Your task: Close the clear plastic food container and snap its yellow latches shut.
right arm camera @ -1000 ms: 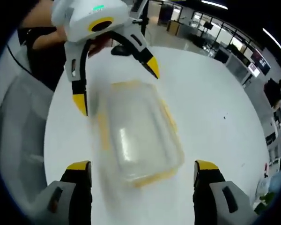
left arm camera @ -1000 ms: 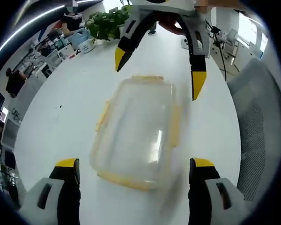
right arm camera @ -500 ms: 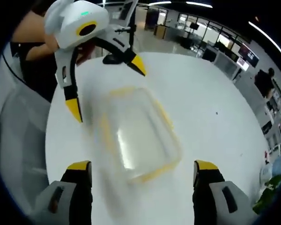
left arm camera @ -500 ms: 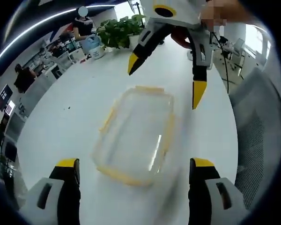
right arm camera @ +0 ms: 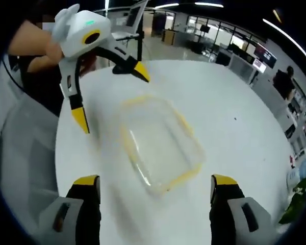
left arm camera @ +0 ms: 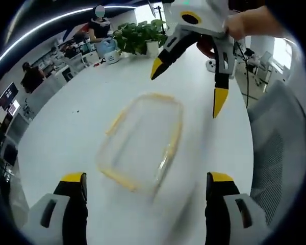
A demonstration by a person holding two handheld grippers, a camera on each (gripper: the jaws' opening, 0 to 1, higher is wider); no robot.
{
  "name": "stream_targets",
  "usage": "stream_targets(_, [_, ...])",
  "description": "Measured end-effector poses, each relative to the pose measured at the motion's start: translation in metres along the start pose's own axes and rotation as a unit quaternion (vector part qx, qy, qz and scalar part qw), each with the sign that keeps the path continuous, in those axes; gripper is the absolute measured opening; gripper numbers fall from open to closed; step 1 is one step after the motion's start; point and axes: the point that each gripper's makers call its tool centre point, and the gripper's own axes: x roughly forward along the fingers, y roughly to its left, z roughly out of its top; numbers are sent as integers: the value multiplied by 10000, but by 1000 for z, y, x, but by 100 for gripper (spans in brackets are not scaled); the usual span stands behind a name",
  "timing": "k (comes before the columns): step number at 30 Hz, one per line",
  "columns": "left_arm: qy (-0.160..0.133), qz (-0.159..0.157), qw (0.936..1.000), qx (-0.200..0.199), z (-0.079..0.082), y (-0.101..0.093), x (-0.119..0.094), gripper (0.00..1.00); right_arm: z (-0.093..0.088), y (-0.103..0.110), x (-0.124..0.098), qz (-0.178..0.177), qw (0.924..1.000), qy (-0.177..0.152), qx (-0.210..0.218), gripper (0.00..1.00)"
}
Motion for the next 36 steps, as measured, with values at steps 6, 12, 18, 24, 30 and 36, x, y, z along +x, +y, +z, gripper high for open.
stream_targets(6, [-127, 55, 9997, -188, -1, -6, -6, 99, -6, 8, -4, -14, 9999, -89, 147, 90])
stream_targets(12, [-198, 95, 9993, -289, -4, -11, -11, 99, -7, 12, -10, -76, 9995, -200, 249, 89])
stream_targets(18, [-328, 161, 9983, -443, -5, -14, -18, 99, -11, 17, -14, -130, 9991, -265, 314, 89])
stream_targets(24, [-394, 236, 9970, -630, -10, -16, -25, 99, -14, 21, -19, -176, 9983, -351, 435, 89])
stream_targets(30, [-463, 268, 9958, -743, -14, -24, -30, 99, -15, 27, -24, -197, 9971, -477, 562, 89])
stream_targets(36, [-542, 317, 9941, -887, -20, -29, -37, 99, -17, 34, -27, -228, 9960, -575, 649, 88])
